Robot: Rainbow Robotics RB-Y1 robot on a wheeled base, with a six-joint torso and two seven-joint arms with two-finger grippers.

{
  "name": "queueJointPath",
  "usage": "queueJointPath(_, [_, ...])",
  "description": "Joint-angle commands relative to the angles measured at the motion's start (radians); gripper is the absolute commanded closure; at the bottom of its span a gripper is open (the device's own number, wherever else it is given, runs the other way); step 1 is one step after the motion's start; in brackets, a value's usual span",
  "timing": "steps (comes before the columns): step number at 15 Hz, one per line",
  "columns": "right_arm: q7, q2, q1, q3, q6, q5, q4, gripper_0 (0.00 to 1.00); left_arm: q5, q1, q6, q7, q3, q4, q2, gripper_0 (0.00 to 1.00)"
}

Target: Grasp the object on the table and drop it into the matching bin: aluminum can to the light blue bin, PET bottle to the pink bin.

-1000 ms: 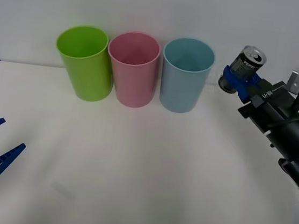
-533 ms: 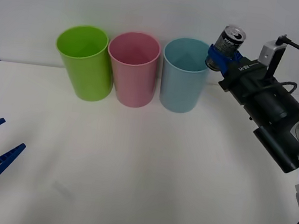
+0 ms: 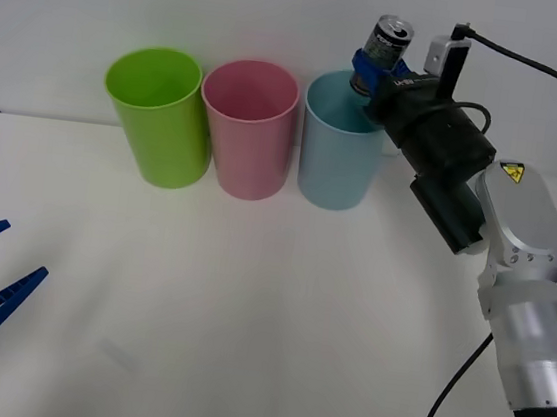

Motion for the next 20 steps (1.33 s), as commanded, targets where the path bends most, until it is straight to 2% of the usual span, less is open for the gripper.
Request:
queueJointPath(1, [0.004, 0.025, -0.059, -0.002, 0.031, 0.014, 0.071, 1.00, 0.000, 0.000, 0.000, 0.000, 0.000, 0.000, 0.000, 0.00])
queueJointPath(9, [0.016, 0.029, -0.079, 0.004, 0.037, 0.020, 0.098, 0.99, 0.000, 0.000, 0.000, 0.000, 0.000, 0.000, 0.000, 0.00])
queueJointPath(11, [0.018, 0.028, -0.079, 0.004, 0.037, 0.029, 0.098, 0.83, 0.000, 0.000, 0.000, 0.000, 0.000, 0.000, 0.000, 0.00])
queueJointPath(12, [0.018, 0.028, -0.081, 0.001, 0.037, 0.034, 0.098, 0.55, 0.000, 0.000, 0.000, 0.000, 0.000, 0.000, 0.000, 0.00])
queueJointPath(13, [0.024, 0.028, -0.082, -0.001, 0.037, 0.042, 0.098, 0.04, 0.000, 0.000, 0.000, 0.000, 0.000, 0.000, 0.000, 0.00])
queueJointPath(14, [0.029, 0.028, -0.084, -0.002, 0.037, 0.046, 0.098, 0.00, 0.000, 0.000, 0.000, 0.000, 0.000, 0.000, 0.000, 0.00])
queueJointPath(20, [0.035, 0.026, -0.082, -0.005, 0.035, 0.053, 0.094, 0.00, 0.000, 0.000, 0.000, 0.000, 0.000, 0.000, 0.000, 0.00])
